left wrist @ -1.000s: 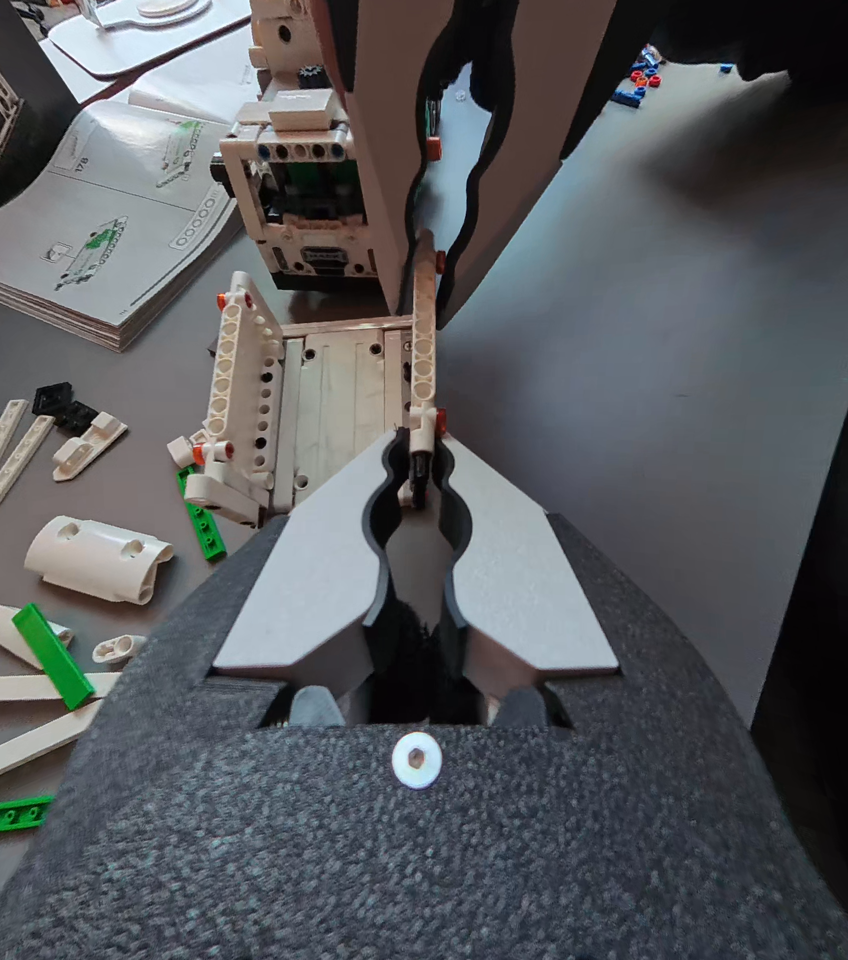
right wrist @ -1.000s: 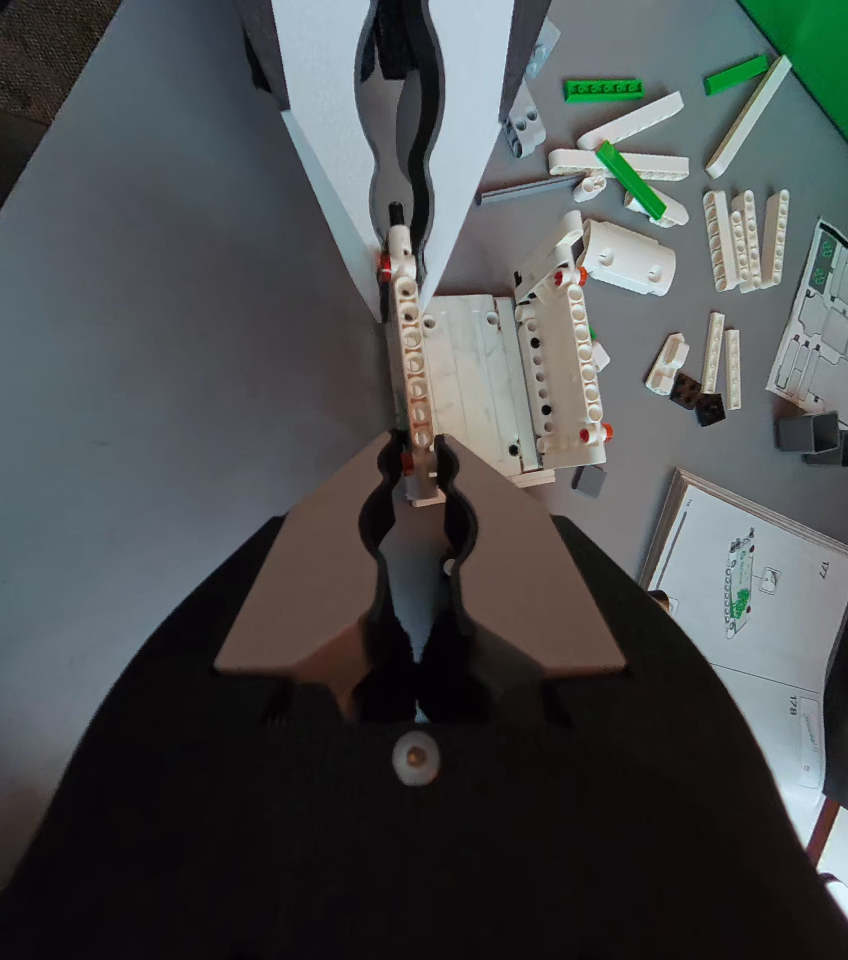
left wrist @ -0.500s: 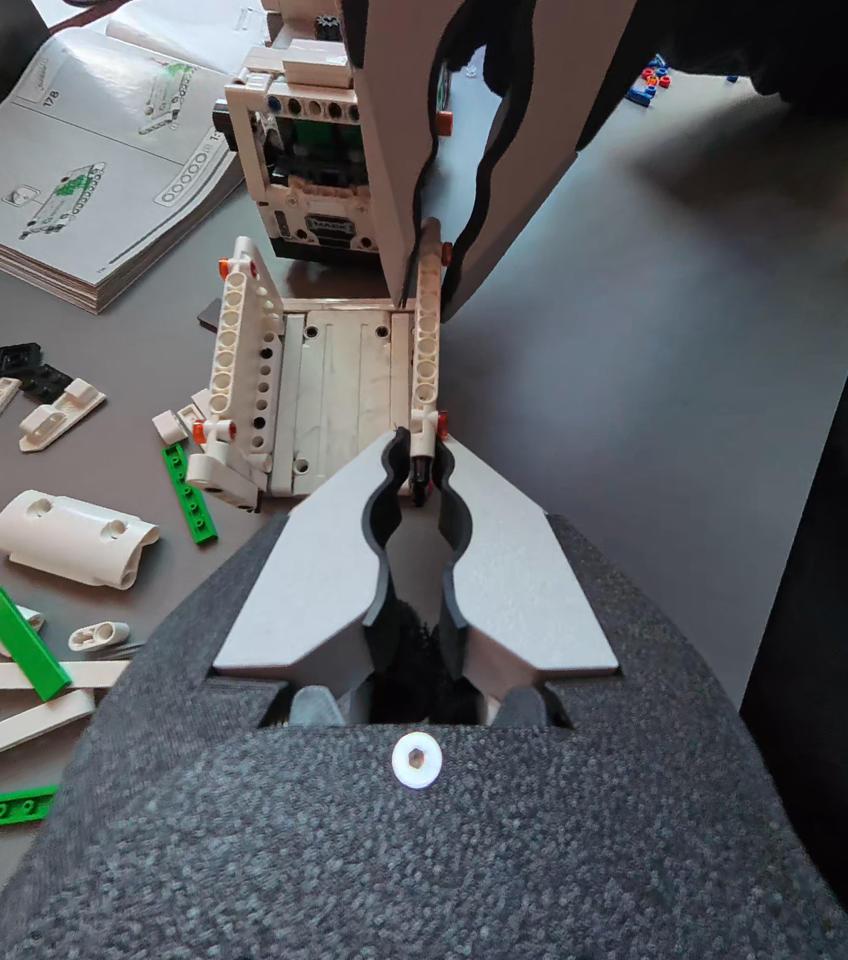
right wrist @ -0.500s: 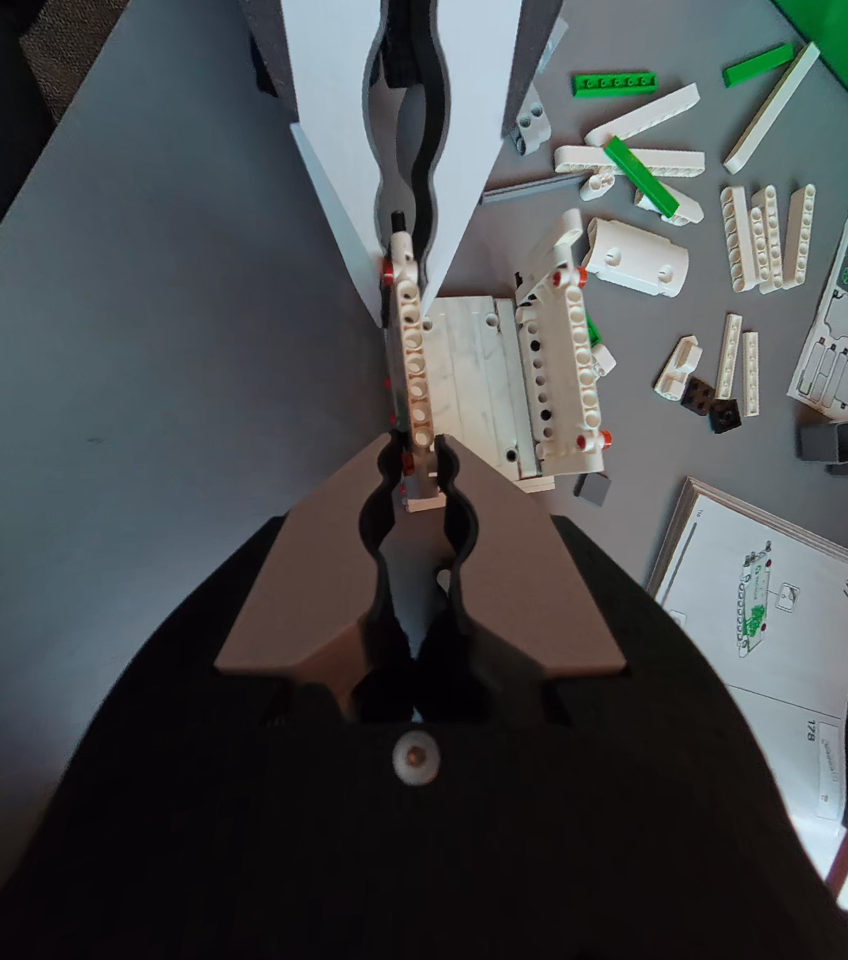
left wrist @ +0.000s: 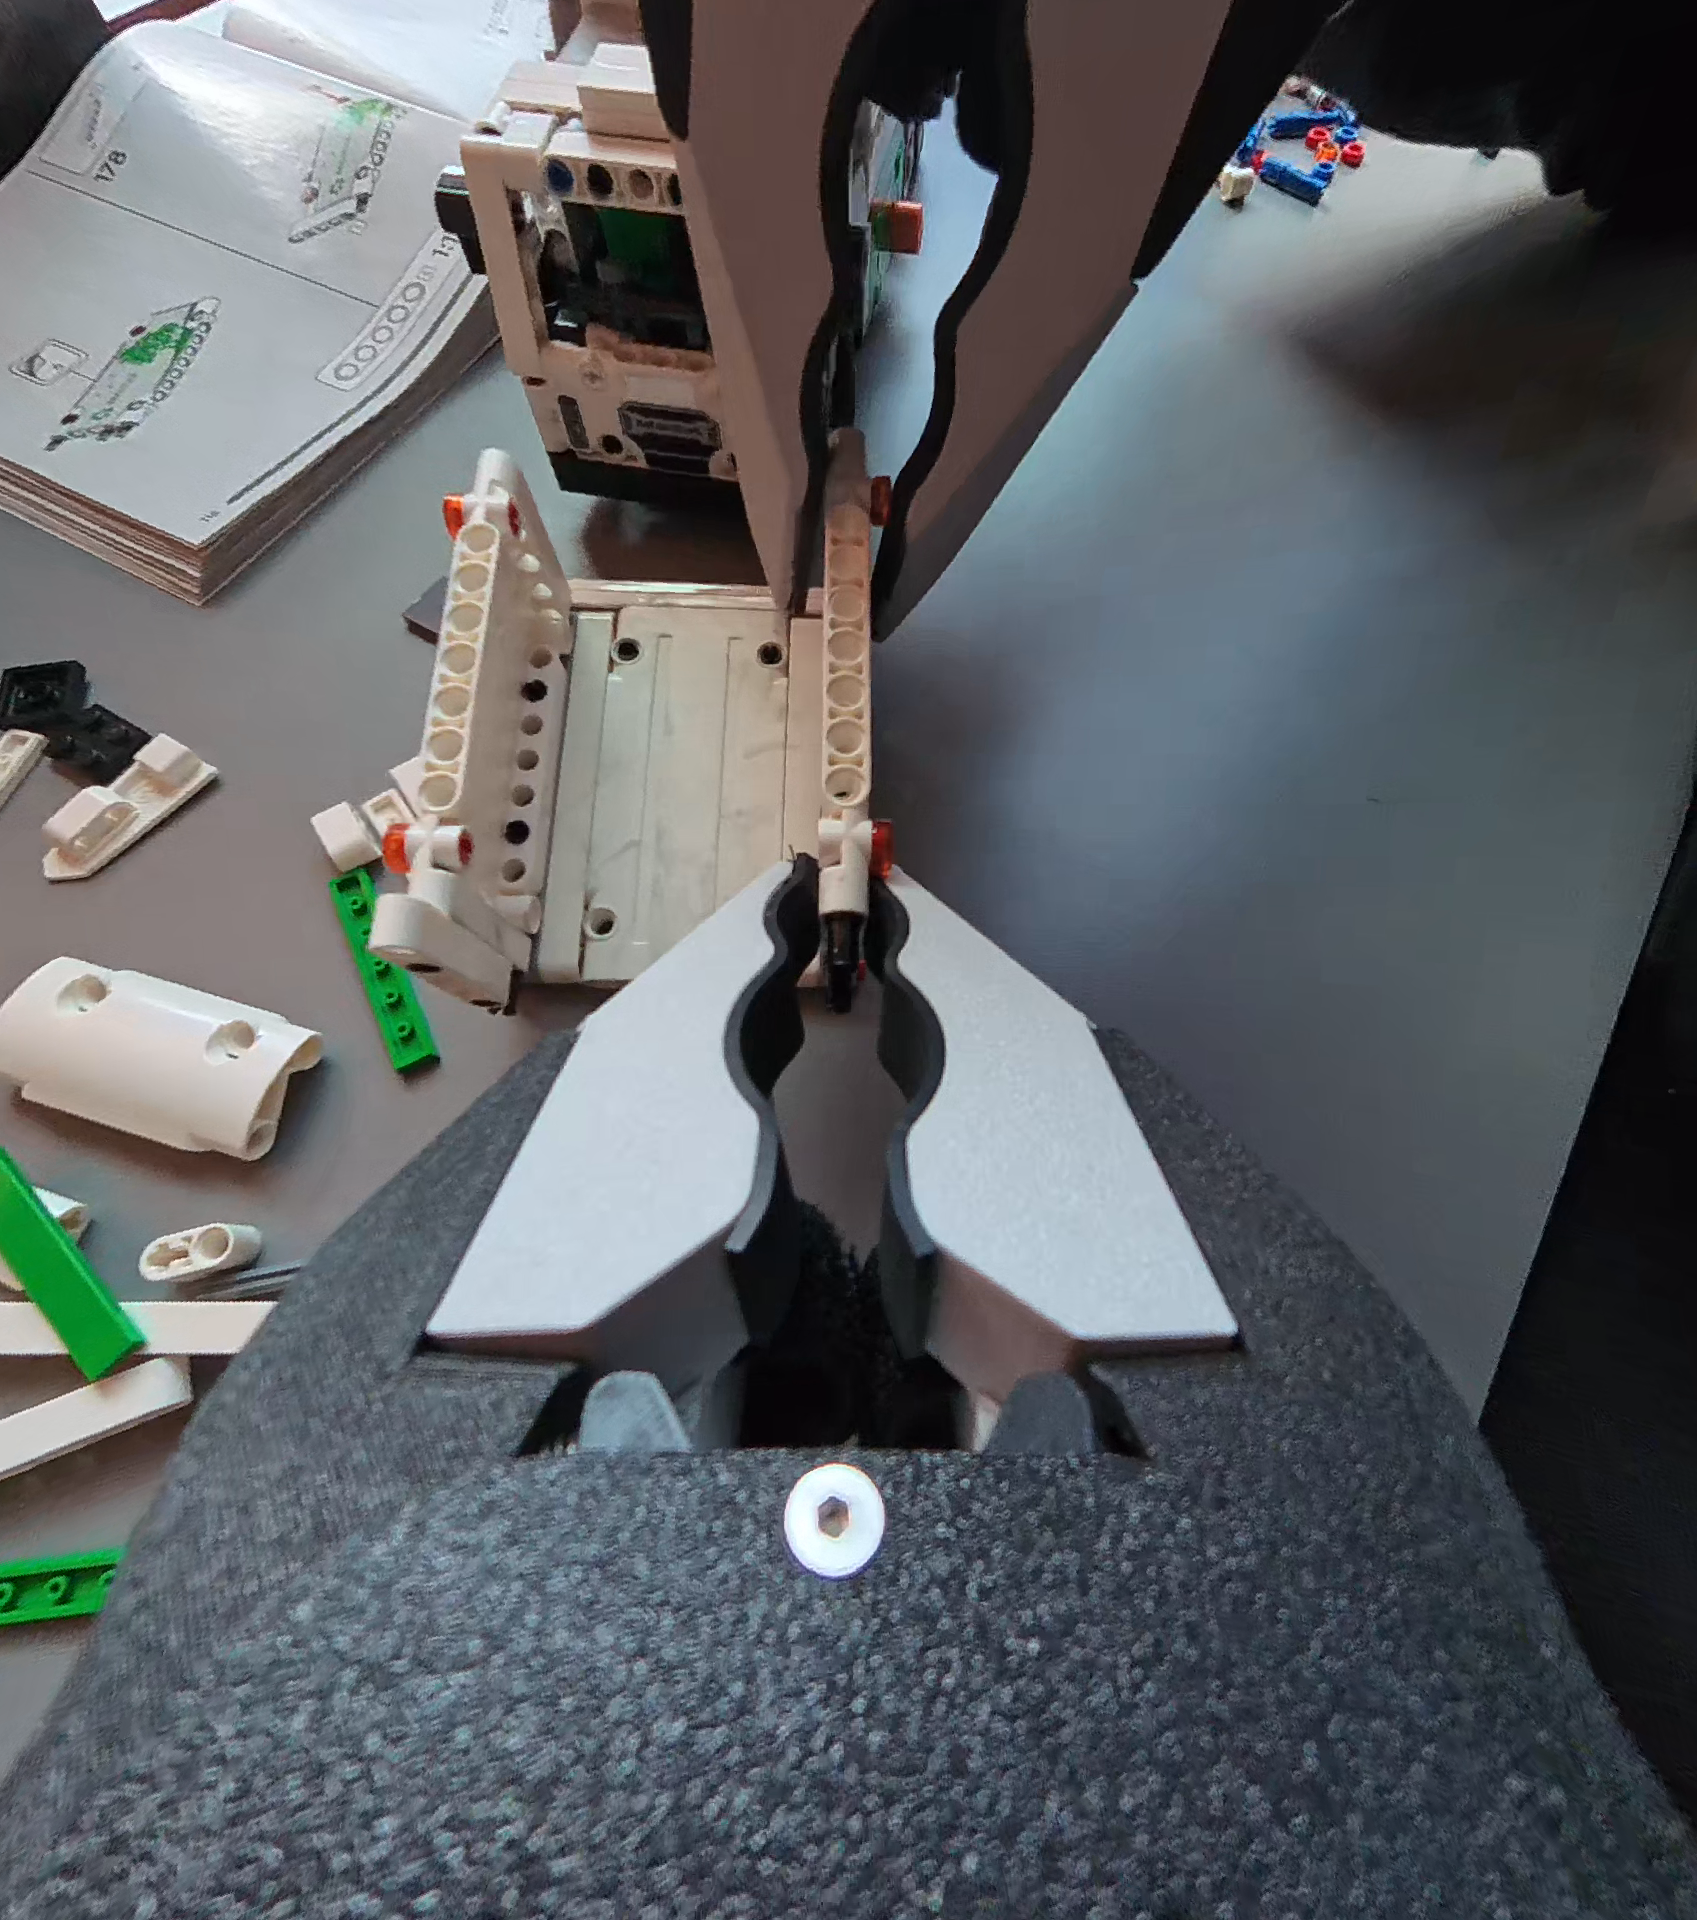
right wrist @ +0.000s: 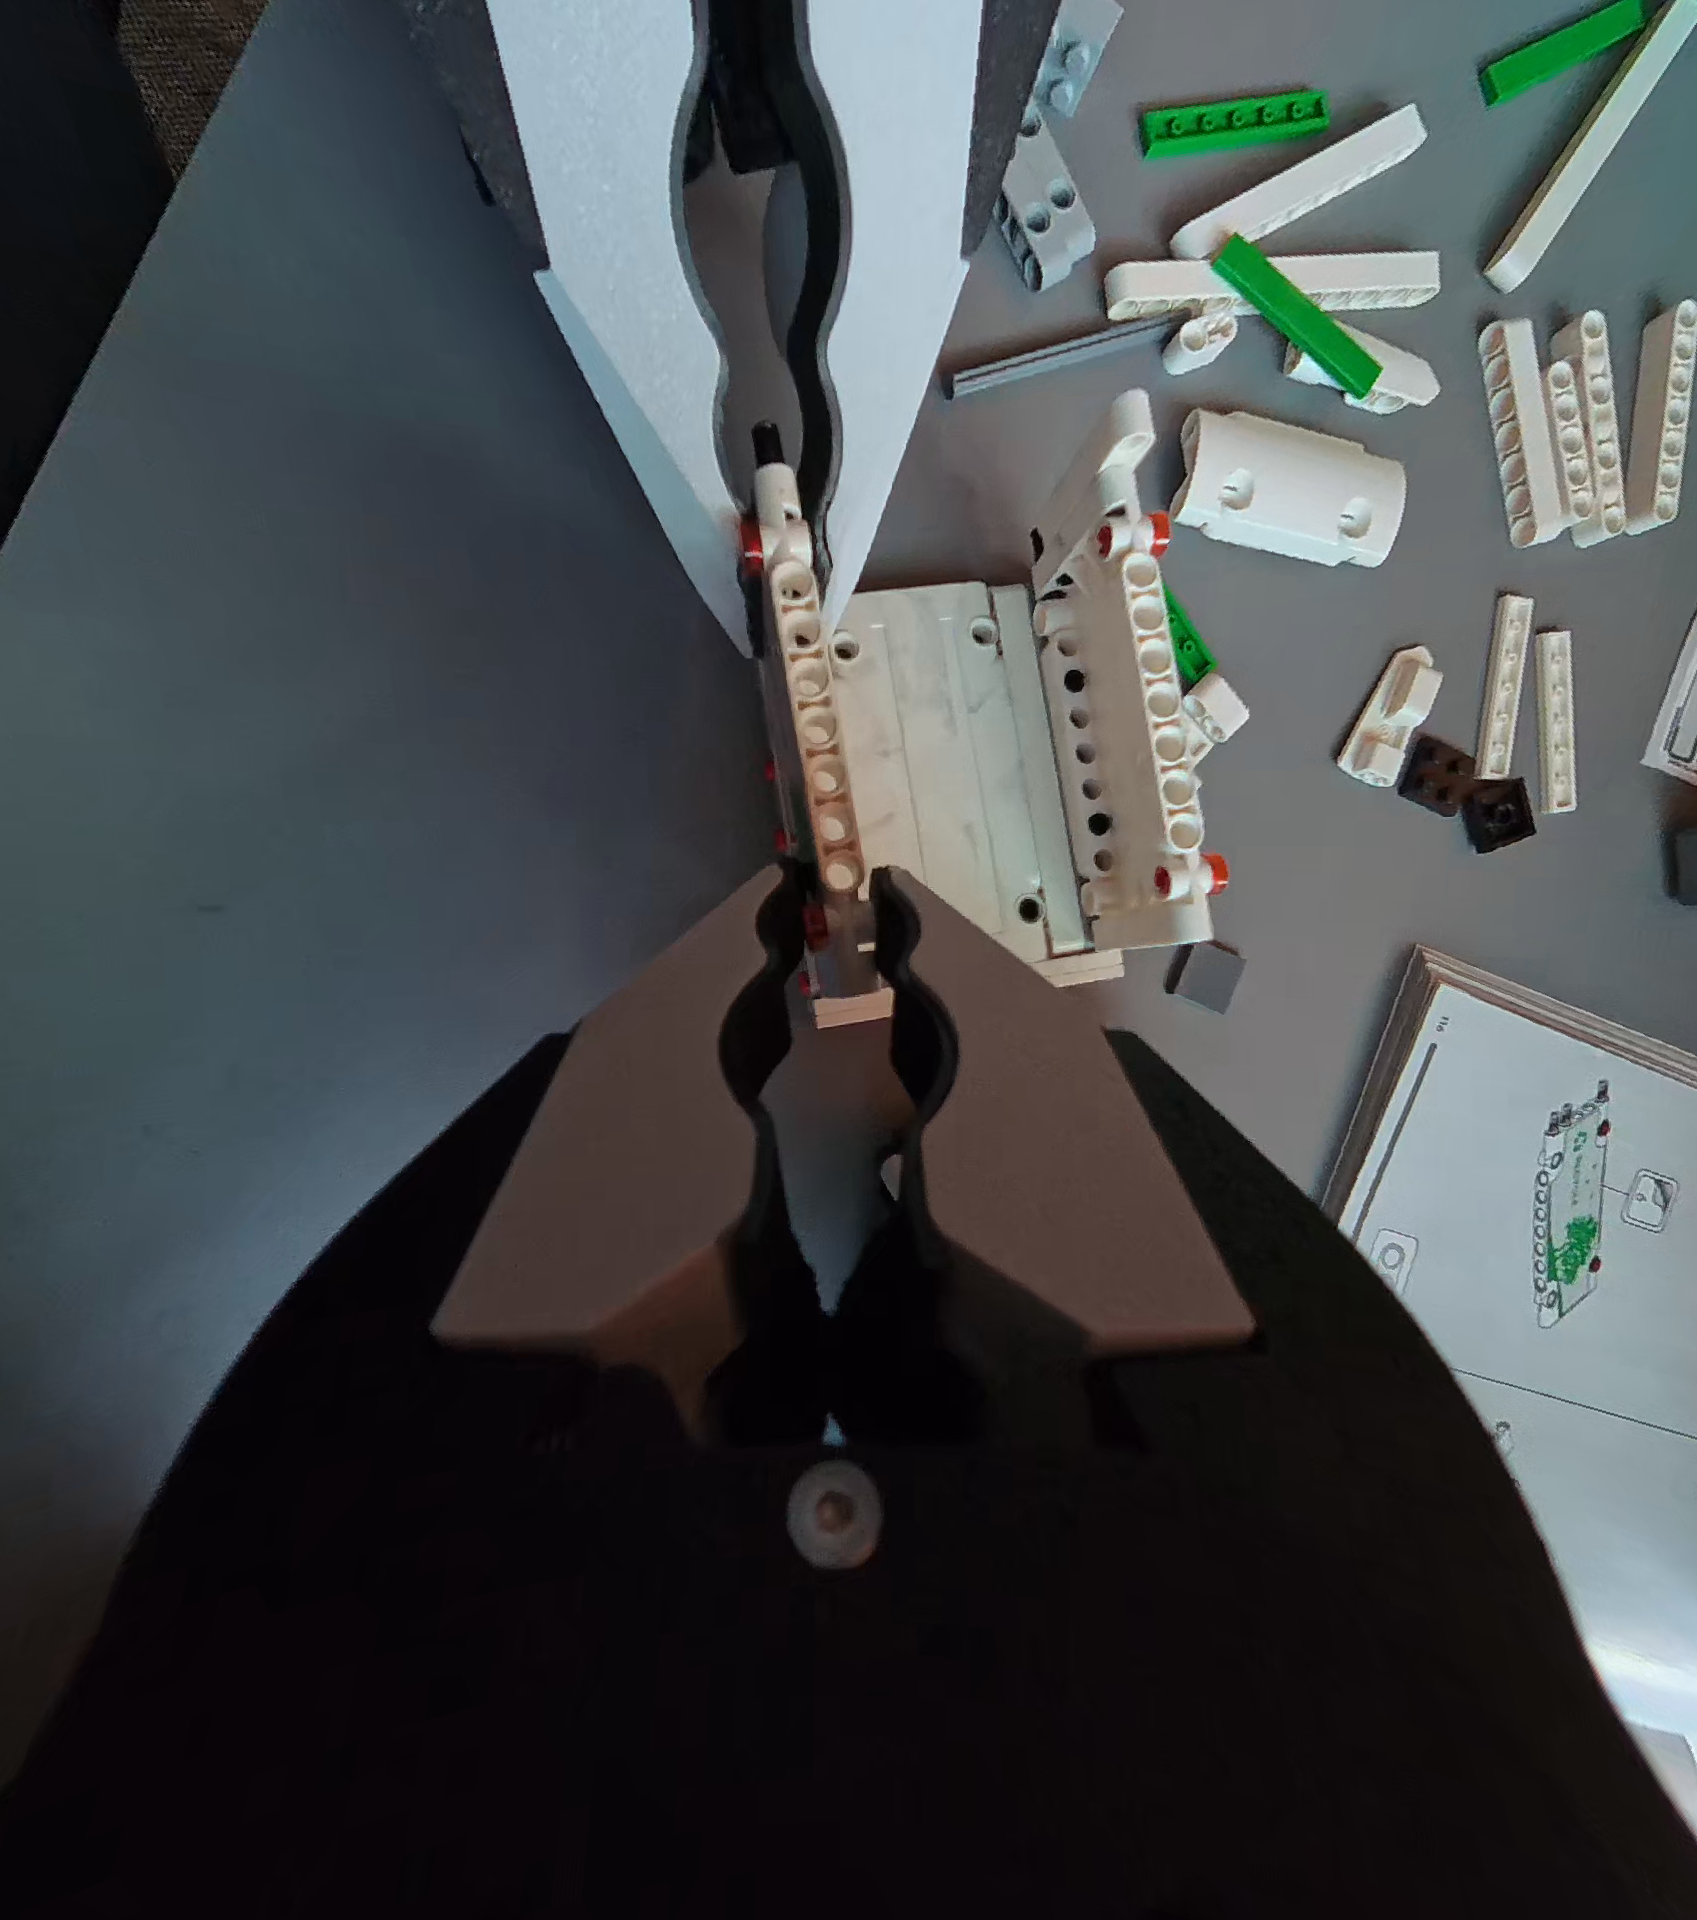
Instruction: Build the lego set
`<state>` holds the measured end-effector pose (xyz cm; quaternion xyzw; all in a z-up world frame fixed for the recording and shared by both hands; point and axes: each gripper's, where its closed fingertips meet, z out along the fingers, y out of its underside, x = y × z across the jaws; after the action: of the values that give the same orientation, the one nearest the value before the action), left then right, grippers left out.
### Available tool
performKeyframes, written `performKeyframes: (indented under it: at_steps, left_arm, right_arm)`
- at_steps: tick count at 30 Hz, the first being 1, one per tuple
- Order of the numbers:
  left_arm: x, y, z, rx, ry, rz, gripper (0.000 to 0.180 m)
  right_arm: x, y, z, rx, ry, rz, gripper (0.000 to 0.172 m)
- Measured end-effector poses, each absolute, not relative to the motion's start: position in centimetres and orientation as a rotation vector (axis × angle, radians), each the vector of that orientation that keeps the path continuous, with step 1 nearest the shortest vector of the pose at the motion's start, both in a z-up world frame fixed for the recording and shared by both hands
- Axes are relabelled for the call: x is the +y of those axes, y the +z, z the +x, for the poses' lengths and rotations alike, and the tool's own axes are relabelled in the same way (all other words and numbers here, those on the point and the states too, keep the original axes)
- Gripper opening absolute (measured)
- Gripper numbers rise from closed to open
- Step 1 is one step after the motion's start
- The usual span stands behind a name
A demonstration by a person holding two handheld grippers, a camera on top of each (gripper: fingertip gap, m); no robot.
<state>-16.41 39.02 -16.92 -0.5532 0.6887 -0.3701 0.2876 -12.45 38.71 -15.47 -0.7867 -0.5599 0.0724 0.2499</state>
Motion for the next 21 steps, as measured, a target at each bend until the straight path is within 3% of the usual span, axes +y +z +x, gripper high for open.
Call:
performKeyframes:
  at_steps: [21]
  left_arm:
    - [39.0,-17.8,-16.3,1.874,-0.949,-1.516,0.007]
  right_arm:
    - [38.4,-16.5,-11.9,-1.619,0.139,-2.243,0.01]
